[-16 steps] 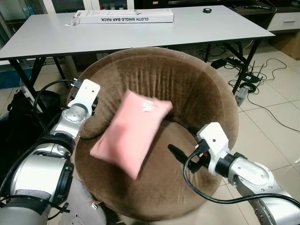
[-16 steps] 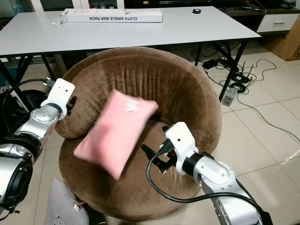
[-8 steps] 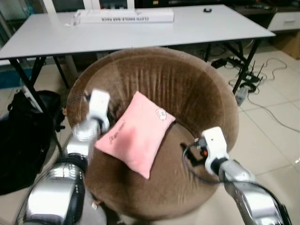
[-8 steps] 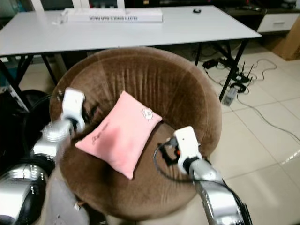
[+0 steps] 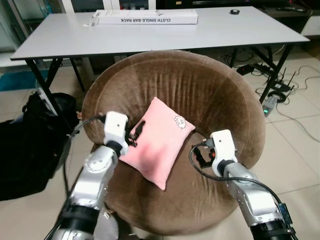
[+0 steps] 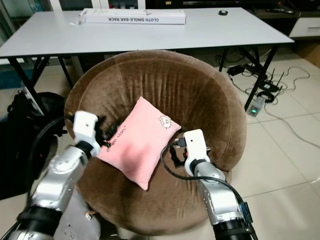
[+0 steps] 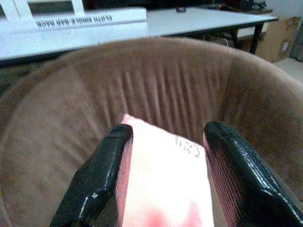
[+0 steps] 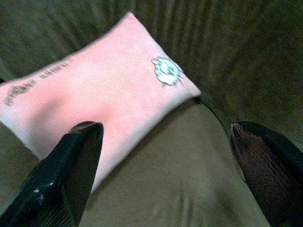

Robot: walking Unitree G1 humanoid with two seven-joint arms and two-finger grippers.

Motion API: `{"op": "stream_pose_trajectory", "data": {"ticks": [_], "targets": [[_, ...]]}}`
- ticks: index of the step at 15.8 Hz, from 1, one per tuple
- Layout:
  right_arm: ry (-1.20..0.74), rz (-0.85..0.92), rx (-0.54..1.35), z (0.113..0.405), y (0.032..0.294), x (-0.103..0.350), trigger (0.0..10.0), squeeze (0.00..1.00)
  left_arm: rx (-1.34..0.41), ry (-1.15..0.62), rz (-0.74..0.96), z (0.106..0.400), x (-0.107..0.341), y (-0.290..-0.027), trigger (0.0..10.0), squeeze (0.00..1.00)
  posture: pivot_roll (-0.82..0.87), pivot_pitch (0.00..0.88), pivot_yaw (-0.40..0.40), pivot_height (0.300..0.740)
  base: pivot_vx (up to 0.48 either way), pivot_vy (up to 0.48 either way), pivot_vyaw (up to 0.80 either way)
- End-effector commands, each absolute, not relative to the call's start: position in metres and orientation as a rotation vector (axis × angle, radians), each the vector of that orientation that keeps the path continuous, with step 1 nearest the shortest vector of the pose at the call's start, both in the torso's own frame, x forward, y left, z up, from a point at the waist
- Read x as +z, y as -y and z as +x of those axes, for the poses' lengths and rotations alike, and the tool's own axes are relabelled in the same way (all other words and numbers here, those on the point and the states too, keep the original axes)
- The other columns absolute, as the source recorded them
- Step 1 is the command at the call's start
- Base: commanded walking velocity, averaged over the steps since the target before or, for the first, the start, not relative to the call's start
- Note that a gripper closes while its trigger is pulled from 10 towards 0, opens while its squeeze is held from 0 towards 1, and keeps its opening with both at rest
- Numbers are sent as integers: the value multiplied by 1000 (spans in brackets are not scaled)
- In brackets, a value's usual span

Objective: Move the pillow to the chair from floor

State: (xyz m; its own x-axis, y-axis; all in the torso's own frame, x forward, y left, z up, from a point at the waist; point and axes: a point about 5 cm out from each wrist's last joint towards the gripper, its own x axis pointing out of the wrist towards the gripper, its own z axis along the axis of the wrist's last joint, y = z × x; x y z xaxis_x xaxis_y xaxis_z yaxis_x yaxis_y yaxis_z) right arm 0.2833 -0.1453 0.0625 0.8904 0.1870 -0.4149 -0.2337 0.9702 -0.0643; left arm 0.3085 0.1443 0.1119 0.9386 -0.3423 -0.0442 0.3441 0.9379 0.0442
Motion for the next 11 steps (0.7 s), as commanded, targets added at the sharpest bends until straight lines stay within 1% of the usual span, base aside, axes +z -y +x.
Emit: {"op": "stream_pose_trajectory", "data": {"ticks": [1, 3, 6, 8, 11], "targets": [[-446, -126, 180, 281, 149, 57, 10000, 0, -338, -63, 66, 302, 107, -148, 10000, 0, 52, 0, 57, 740, 0, 0, 0], [-433, -88, 165, 284, 148, 56, 10000, 0, -291, -111, 105, 292, 95, -161, 10000, 0, 61, 0, 50, 740, 0, 0, 0], [-431, -76, 152, 288, 150, 54, 10000, 0, -249, -141, 77, 284, 94, -165, 10000, 0, 76, 0, 35, 740, 0, 0, 0], [-400, -78, 150, 294, 153, 62, 10000, 0, -230, -144, 73, 283, 96, -163, 10000, 0, 74, 0, 27, 740, -279, 0, 0], [-393, -78, 148, 296, 154, 63, 10000, 0, -233, -141, 79, 284, 97, -160, 10000, 0, 66, 0, 21, 740, -328, 0, 0]]}}
